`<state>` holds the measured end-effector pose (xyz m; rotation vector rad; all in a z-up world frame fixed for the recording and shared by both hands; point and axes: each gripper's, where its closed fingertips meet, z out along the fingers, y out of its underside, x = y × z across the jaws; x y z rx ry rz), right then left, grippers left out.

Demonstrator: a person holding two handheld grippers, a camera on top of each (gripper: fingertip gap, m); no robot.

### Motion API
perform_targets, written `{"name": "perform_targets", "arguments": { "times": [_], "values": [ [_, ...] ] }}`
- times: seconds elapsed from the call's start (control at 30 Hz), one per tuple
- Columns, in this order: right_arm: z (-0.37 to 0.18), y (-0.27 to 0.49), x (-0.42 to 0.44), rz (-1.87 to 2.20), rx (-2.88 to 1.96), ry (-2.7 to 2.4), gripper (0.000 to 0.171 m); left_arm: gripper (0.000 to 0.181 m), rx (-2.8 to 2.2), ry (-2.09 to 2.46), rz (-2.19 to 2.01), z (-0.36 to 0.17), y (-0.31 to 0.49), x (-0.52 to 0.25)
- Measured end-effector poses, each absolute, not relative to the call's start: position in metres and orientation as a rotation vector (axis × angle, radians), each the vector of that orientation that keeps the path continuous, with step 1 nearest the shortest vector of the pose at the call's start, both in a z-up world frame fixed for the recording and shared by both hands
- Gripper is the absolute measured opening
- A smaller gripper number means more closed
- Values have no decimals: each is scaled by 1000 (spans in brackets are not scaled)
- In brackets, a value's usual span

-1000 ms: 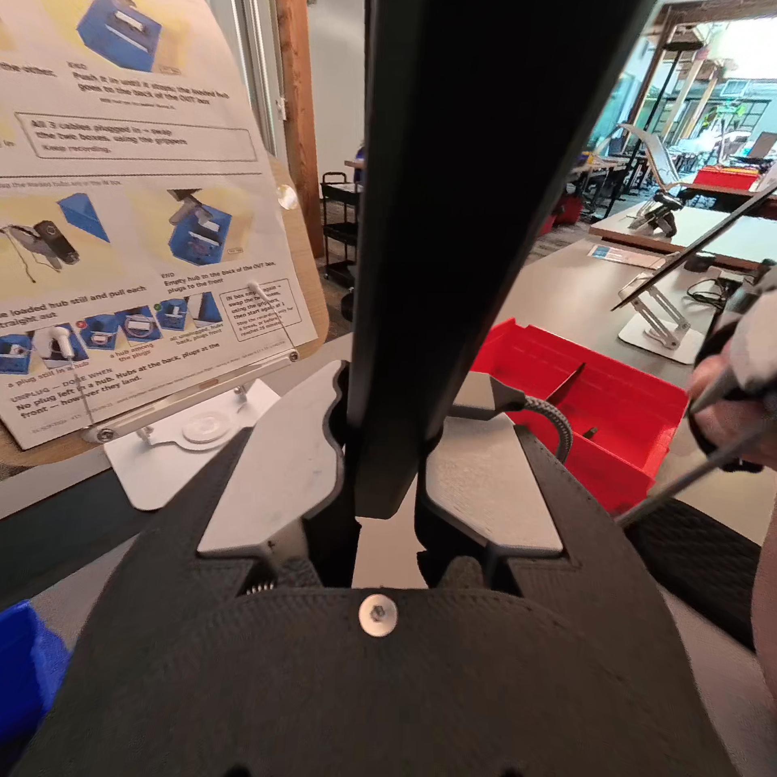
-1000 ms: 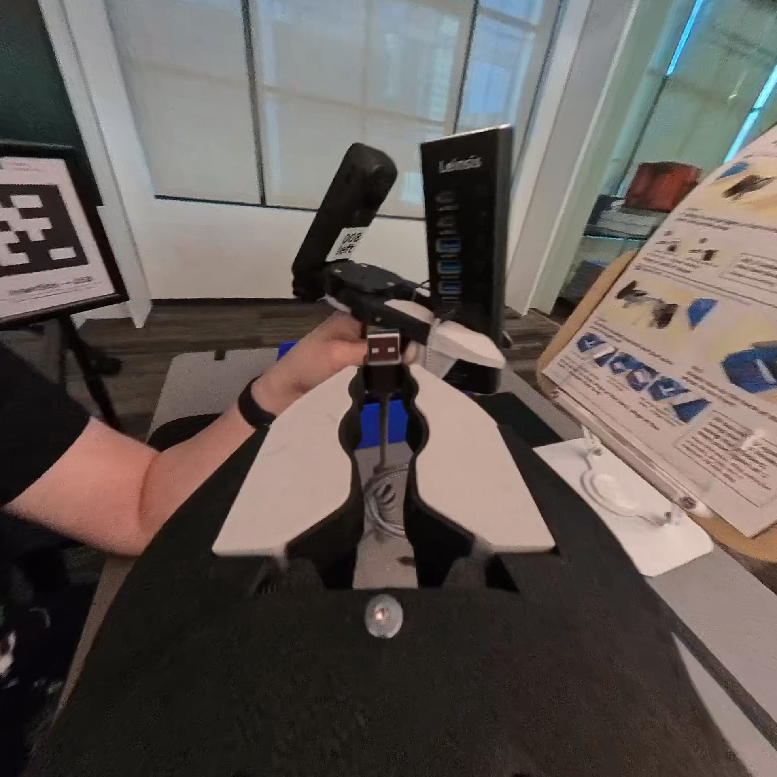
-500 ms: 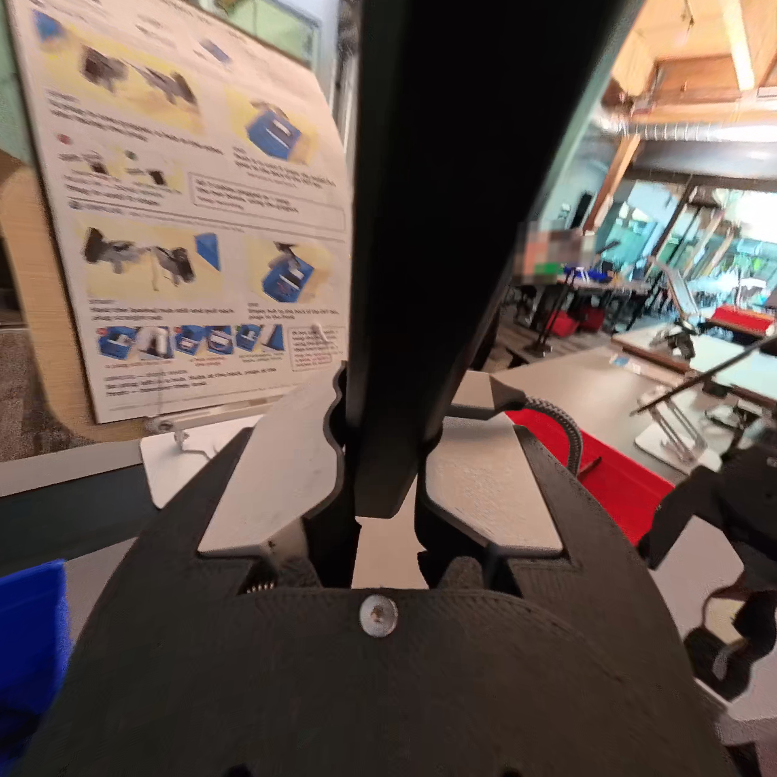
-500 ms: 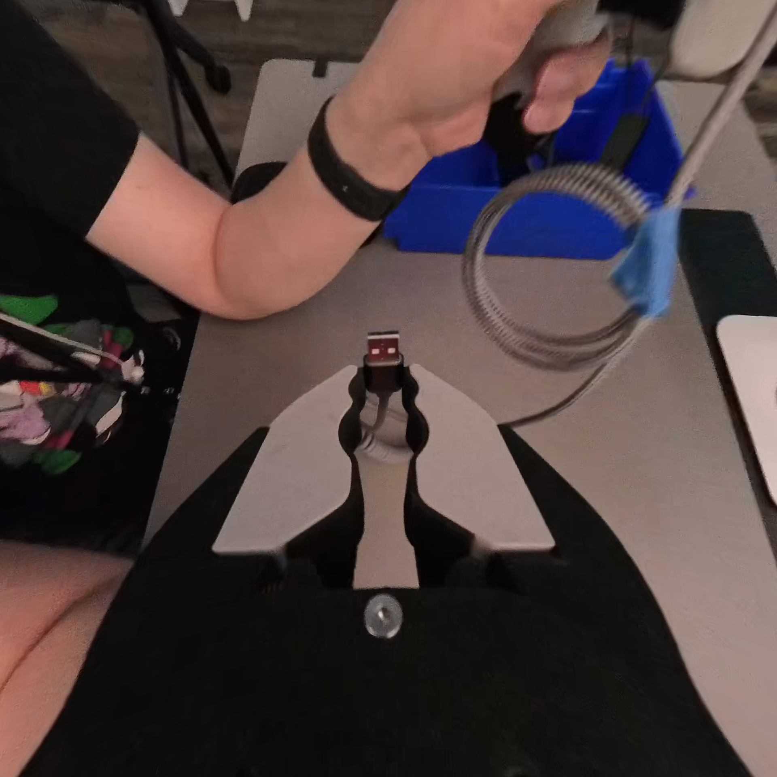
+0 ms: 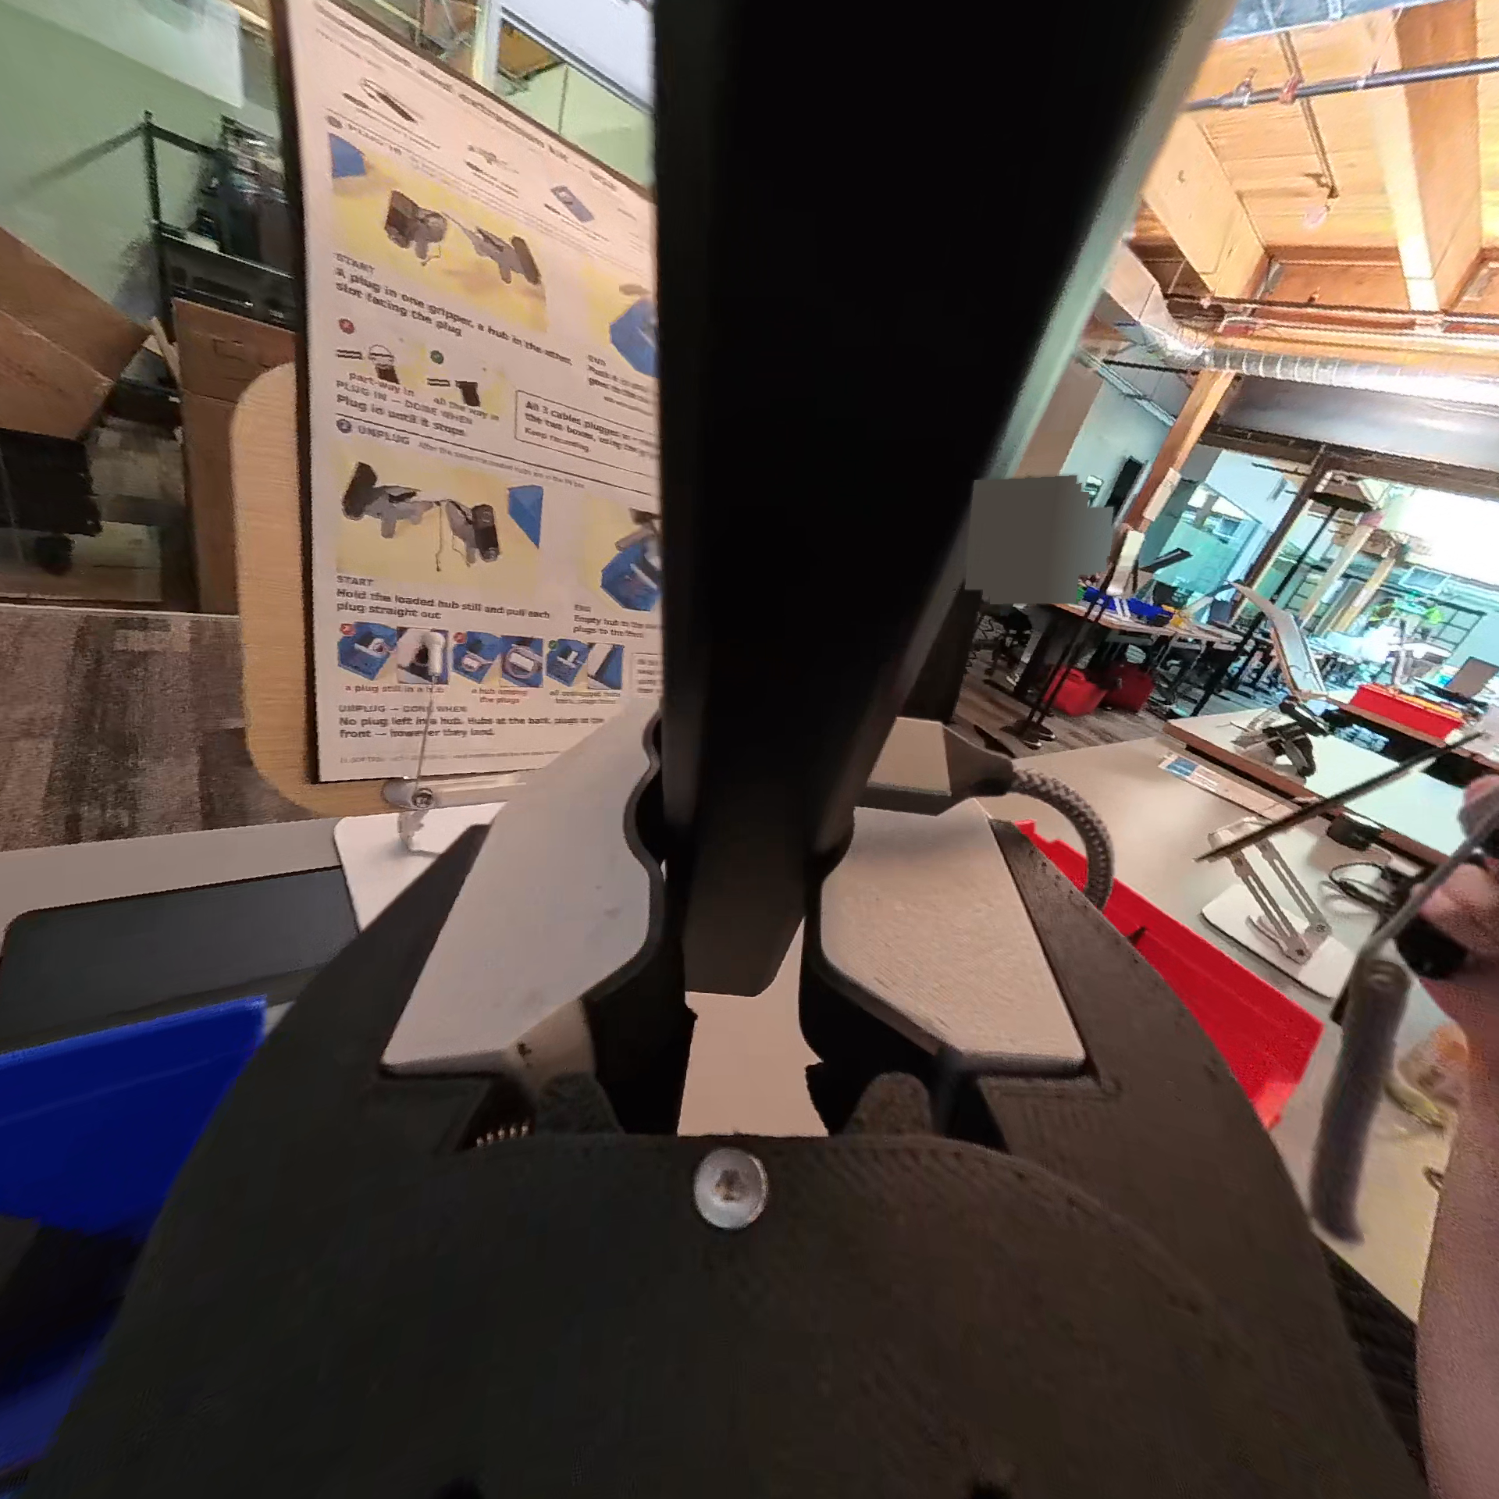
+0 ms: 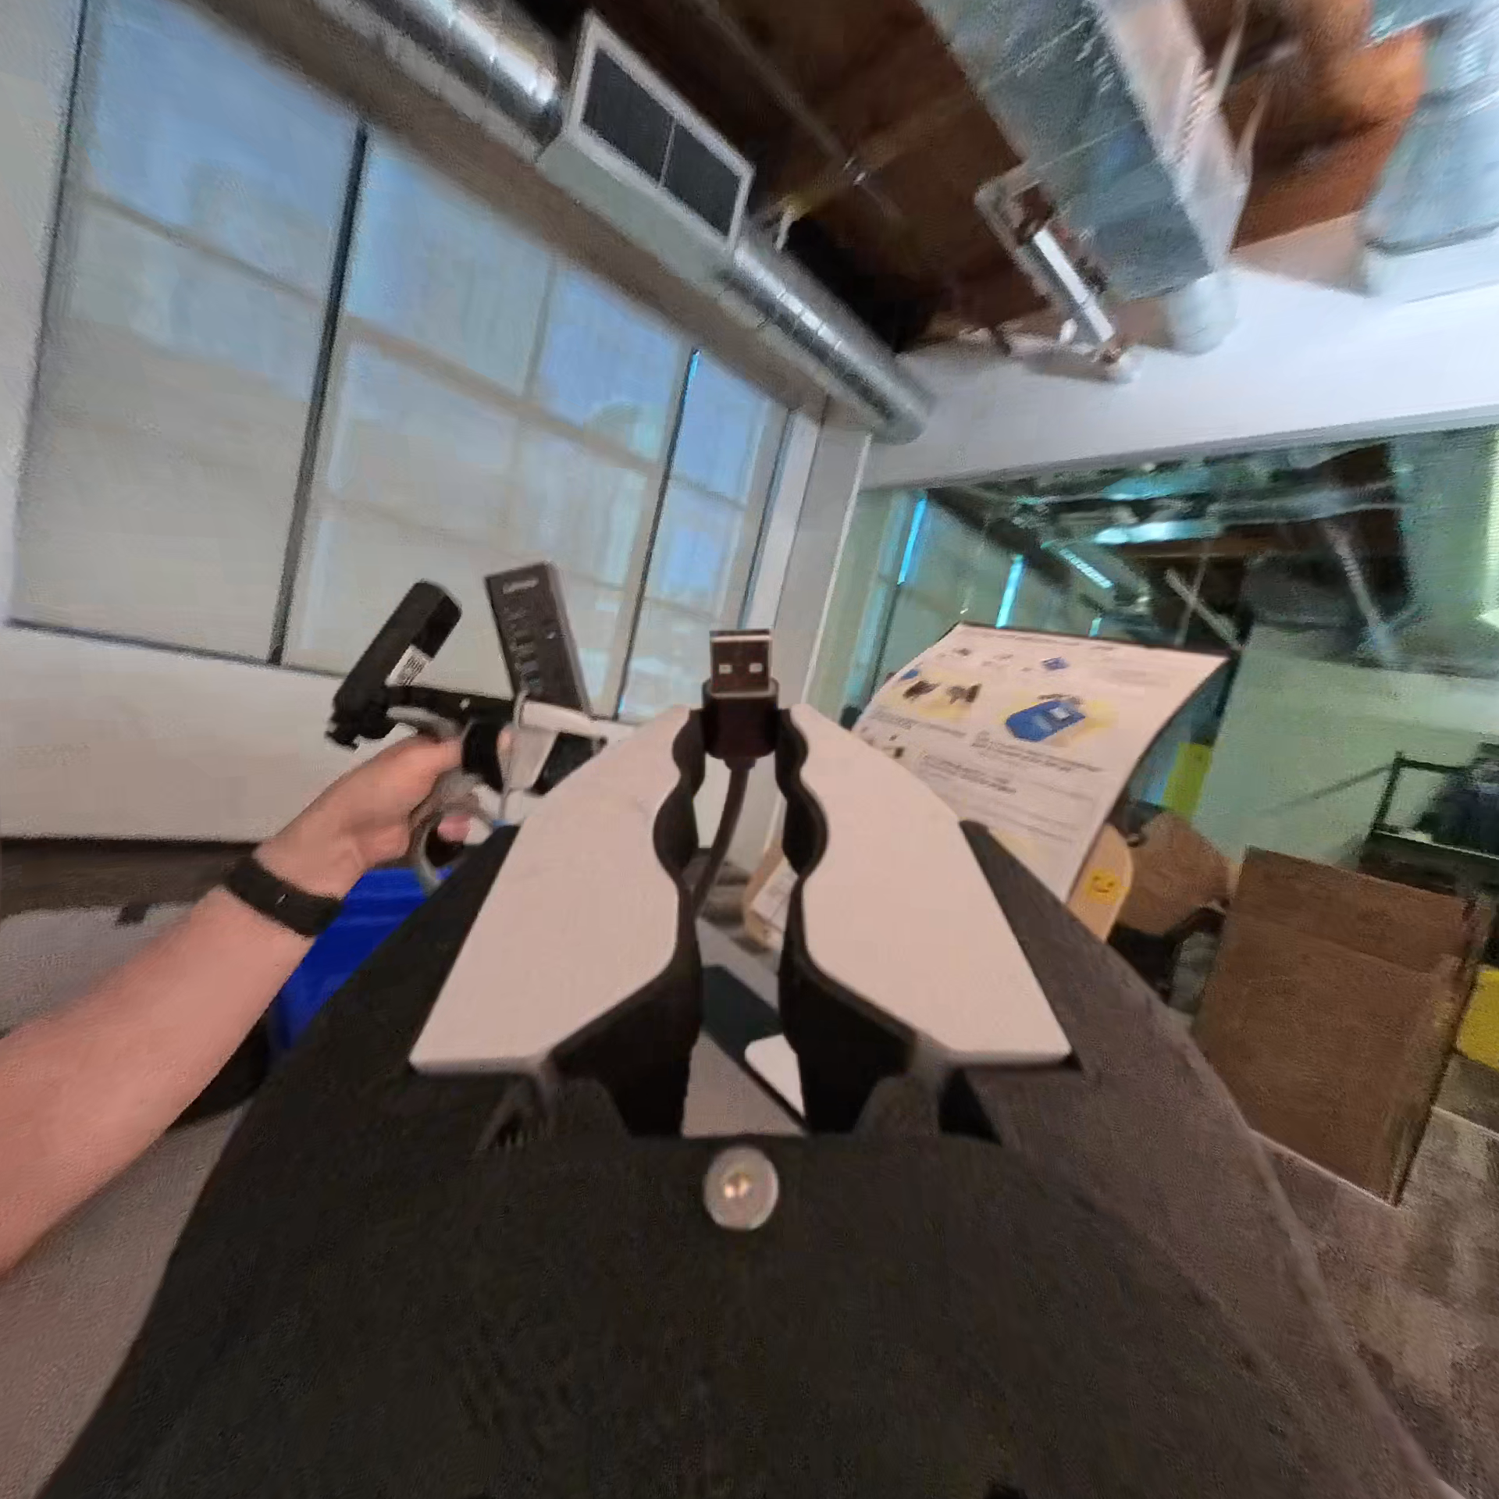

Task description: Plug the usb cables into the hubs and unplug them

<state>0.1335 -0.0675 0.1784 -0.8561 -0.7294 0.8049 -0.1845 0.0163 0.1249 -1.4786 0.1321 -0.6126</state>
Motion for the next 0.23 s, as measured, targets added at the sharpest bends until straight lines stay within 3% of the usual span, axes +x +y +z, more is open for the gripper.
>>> {"name": "perform_targets", "arguments": {
  "times": [0.03,0.23],
  "values": [
    [187,-65,147,775,-854,-636,17,34,-1482,146,-618,125,17,-179],
    [212,-49,162,457,-980,-583,18,34,-1510,234,-624,122,19,-149]
  ]
}}
